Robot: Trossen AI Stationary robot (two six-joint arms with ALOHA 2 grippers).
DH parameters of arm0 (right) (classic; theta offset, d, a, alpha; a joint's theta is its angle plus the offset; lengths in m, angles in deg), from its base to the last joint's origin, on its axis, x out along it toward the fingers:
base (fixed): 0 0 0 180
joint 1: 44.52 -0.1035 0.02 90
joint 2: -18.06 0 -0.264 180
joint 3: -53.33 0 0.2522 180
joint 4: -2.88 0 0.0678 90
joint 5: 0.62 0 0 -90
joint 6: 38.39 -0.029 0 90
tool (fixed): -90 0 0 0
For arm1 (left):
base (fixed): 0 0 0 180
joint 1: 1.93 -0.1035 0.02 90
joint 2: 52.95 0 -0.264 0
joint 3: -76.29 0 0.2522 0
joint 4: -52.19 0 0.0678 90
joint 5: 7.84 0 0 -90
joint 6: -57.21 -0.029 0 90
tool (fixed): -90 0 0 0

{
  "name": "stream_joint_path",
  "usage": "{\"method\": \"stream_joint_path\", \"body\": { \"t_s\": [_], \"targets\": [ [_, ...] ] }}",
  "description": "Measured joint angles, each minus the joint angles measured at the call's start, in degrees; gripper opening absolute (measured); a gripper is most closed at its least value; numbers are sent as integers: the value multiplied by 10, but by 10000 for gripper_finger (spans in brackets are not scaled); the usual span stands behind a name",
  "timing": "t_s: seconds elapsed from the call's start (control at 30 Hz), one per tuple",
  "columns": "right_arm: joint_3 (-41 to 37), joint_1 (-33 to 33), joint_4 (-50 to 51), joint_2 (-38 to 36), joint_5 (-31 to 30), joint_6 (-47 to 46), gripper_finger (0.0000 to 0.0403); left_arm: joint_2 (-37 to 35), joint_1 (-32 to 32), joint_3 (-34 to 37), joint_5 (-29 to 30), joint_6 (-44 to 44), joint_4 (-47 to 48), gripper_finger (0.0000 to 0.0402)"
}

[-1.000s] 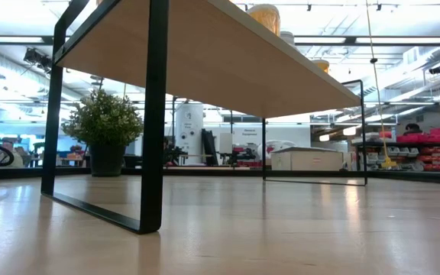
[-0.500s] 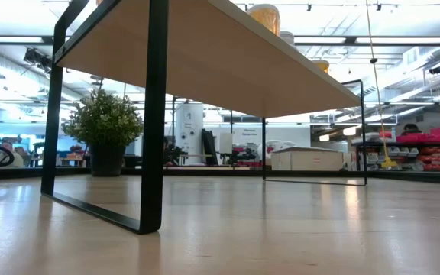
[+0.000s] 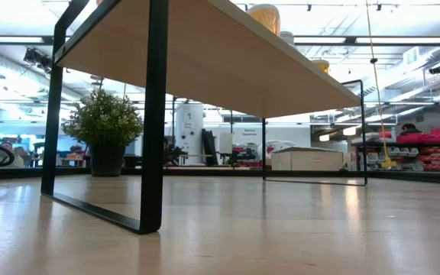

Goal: Pick and place medicine bottles onto shelf by color
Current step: Put the orange pill bottle on the shelf

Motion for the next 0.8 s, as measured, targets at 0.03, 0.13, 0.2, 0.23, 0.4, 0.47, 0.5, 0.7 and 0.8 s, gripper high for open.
{"method": "stream_joint_path", "body": {
  "t_s": [0.03, 0.13, 0.2, 0.23, 0.4, 0.47, 0.5, 0.7, 0.8],
  "targets": [
    [0, -1, 1, 0, 3, -2, 217, -2, -1, 0, 1, 2, 1, 172],
    [0, -14, 2, 6, 20, 0, 217, -16, -5, 0, 1, 21, 27, 172],
    [0, -29, 7, 13, 30, 5, 217, -25, -6, -1, 2, 33, 26, 172],
    [0, -38, 3, 21, 31, 8, 217, -29, -7, -1, 3, 36, 37, 172],
    [0, -74, 6, 42, 32, 26, 217, -47, -9, 0, 17, 62, 50, 172],
    [0, -85, 6, 54, 32, 34, 217, -56, -9, 0, 23, 77, 53, 172],
    [0, -89, 8, 58, 32, 36, 217, -62, -9, 0, 22, 85, 59, 172],
    [-1, -105, 19, 83, 30, 62, 217, -81, -3, -1, 25, 159, 79, 172],
    [0, -112, 21, 105, 33, 79, 217, -89, -1, -1, 24, 204, 94, 172]
  ]
}}
